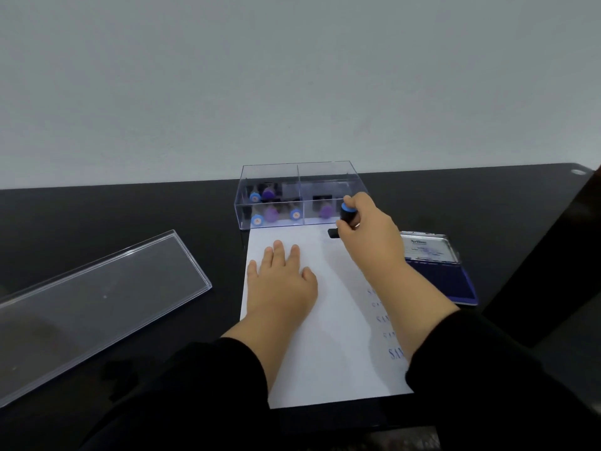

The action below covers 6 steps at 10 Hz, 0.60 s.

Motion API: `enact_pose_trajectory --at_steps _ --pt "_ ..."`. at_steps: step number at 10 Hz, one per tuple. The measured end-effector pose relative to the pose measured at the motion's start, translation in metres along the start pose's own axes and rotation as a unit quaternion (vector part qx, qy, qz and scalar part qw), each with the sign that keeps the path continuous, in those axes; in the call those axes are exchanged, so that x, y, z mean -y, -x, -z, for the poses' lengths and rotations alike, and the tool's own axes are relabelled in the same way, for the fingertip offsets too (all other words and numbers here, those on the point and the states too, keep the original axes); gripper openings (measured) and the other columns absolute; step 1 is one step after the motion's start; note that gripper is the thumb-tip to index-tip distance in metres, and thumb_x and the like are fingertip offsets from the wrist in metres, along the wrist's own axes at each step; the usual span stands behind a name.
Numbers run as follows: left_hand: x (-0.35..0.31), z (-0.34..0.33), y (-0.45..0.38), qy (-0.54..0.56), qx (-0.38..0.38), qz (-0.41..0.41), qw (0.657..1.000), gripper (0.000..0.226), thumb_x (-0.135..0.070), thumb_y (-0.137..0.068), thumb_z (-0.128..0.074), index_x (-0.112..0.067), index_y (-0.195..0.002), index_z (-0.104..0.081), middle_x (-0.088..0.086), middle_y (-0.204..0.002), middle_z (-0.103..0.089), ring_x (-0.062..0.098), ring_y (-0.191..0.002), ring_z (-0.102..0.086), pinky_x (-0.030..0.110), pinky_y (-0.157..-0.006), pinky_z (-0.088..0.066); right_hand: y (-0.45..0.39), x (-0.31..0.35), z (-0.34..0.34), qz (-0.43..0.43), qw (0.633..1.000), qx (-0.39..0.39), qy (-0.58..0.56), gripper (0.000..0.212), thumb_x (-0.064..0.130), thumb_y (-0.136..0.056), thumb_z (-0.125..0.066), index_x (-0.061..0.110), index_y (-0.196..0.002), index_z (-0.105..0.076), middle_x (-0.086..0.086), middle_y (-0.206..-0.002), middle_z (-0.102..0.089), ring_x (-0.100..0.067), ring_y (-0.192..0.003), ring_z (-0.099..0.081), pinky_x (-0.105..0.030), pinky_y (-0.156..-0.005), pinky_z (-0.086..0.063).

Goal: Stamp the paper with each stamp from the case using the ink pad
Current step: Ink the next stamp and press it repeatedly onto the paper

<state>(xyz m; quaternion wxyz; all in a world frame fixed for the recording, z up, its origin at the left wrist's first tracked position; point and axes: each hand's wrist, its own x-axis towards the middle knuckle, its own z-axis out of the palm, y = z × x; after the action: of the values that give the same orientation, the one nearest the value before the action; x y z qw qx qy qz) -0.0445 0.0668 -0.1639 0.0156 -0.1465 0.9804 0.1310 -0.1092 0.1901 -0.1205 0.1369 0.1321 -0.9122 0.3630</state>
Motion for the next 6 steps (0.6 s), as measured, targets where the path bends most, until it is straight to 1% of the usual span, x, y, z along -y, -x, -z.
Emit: enact_pose_trajectory --at_steps 1,2,3,5,6 --pt "-0.001 -0.001 -0.001 -0.001 0.002 0.0 1.0 0.056 -0.034 -0.1 -0.017 -0.023 -0.152 -0.001 0.003 -0.16 0.009 0.018 -0.147 0.008 0.042 -0.117 0.005 0.004 -0.006 -0.012 0.009 1.0 0.004 0.017 0.027 0.02 -0.093 -0.054 0.019 -0.12 -0.05 -0.004 -0.098 -0.062 -0.024 -0.087 -0.059 -0.033 -0.071 -0.048" --pt "0.0 0.0 -0.002 -0.007 0.003 0.003 1.0 0.056 -0.035 -0.1 -0.017 -0.023 -0.152 0.0 0.003 -0.16 0.009 0.018 -0.147 0.008 0.042 -0.117 0.005 0.004 -0.008 -0.015 0.023 0.999 0.004 0.031 0.027 0.021 -0.094 -0.053 0.019 -0.121 -0.05 -0.005 -0.1 -0.064 -0.024 -0.087 -0.059 -0.036 -0.073 -0.05" --pt "0.0 0.0 -0.002 -0.014 0.007 0.005 1.0 0.056 -0.036 -0.101 -0.017 -0.023 -0.152 0.0 0.003 -0.16 0.009 0.019 -0.147 0.008 0.043 -0.117 0.004 0.004 -0.009 -0.016 0.025 0.999 0.011 0.04 0.028 0.022 -0.094 -0.053 0.02 -0.122 -0.049 -0.005 -0.103 -0.064 -0.024 -0.09 -0.06 -0.035 -0.074 -0.049" --pt "0.0 0.0 -0.003 -0.005 0.002 0.006 1.0 0.056 -0.035 -0.1 -0.017 -0.023 -0.152 -0.001 0.003 -0.16 0.009 0.018 -0.147 0.007 0.042 -0.117 0.005 0.005 -0.011 -0.021 0.031 0.998 0.027 0.056 0.027 0.022 -0.093 -0.054 0.021 -0.119 -0.049 -0.002 -0.1 -0.064 -0.022 -0.088 -0.06 -0.029 -0.07 -0.046" --pt "0.0 -0.001 -0.003 -0.002 0.001 0.005 1.0 0.056 -0.035 -0.1 -0.018 -0.023 -0.153 -0.003 0.002 -0.16 0.008 0.018 -0.147 0.007 0.042 -0.117 0.005 0.005 -0.009 -0.023 0.032 0.996 0.034 0.07 0.022 0.02 -0.094 -0.053 0.02 -0.115 -0.048 -0.004 -0.1 -0.063 -0.023 -0.085 -0.06 -0.03 -0.067 -0.047"
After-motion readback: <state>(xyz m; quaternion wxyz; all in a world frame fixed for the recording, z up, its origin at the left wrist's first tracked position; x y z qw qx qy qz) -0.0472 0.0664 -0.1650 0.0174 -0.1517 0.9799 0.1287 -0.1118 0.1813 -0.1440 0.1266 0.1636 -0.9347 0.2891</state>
